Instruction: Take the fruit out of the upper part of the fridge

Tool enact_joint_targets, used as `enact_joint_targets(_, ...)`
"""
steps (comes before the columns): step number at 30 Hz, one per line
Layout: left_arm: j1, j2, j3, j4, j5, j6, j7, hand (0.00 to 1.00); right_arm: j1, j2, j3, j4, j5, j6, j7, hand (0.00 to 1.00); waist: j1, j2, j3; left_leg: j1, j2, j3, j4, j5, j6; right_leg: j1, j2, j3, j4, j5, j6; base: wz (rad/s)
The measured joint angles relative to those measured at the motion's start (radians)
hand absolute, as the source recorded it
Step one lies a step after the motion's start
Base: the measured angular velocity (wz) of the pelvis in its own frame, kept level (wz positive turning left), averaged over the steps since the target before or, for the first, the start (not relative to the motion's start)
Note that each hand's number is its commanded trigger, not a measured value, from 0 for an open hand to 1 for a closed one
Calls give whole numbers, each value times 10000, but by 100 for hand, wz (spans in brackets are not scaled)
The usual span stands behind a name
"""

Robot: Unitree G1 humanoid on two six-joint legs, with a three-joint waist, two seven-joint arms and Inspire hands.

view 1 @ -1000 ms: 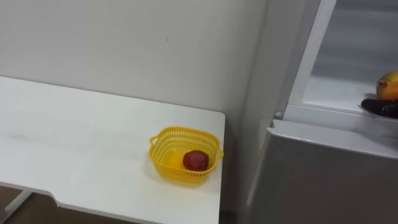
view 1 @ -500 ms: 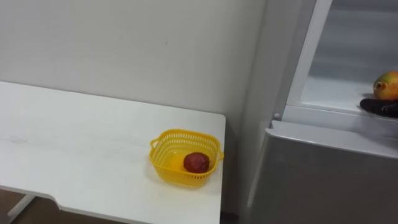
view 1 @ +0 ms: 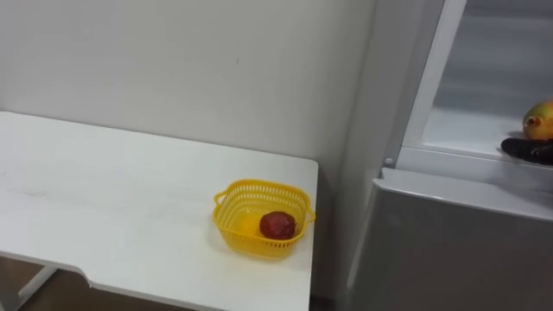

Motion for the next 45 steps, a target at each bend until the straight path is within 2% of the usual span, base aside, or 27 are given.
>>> enact_joint_targets(9, -69, 8, -46, 1, 8, 17, -192, 0, -1, -2, 213, 3, -67, -20, 346, 0, 26, -18, 6, 28, 4, 3, -2, 2, -4, 16, 3, -31, 2, 0, 0, 0)
enact_joint_targets(14, -60, 30, -230, 4, 8, 97, -196, 0, 0, -1, 403, 20, -189, -41, 355, 0, 49, -27, 10, 66, 6, -45, 6, 11, -19, 78, -15, -253, -1, 0, 0, 2)
enact_joint_targets(15, -58, 30, -231, 4, 7, 100, -197, 0, -1, -1, 408, 21, -204, -40, 356, 14, 51, -36, 15, 65, 6, -52, 6, 14, -23, 78, -15, -256, 0, 0, 0, 3)
enact_joint_targets(16, -52, 33, -238, 4, 2, 103, -201, 0, -1, -2, 420, 29, -214, -38, 367, 61, 56, -56, 26, 62, 6, -64, 6, 18, -30, 78, -14, -269, -1, 0, -1, 3)
enact_joint_targets(17, -47, 54, -284, 4, 2, 110, -220, 0, -1, -2, 424, 64, -216, -38, 376, 100, 55, -86, 37, 58, 6, -87, 6, 23, -38, 79, -13, -293, 0, 0, -1, 3)
enact_joint_targets(32, -47, 77, -494, 3, -1, 147, -397, 0, -48, -8, 398, 124, -430, -72, 273, 100, 60, -144, 29, 47, 18, -174, 0, 30, -52, 85, -5, -442, -3, -1, -2, 1)
enact_joint_targets(45, -90, 87, -608, 10, 3, 137, -391, 0, -417, 1, 420, 306, -375, -143, 383, 100, 200, -23, 65, 124, 8, -174, -2, 33, -54, 168, -2, -385, -116, -1, -2, 0)
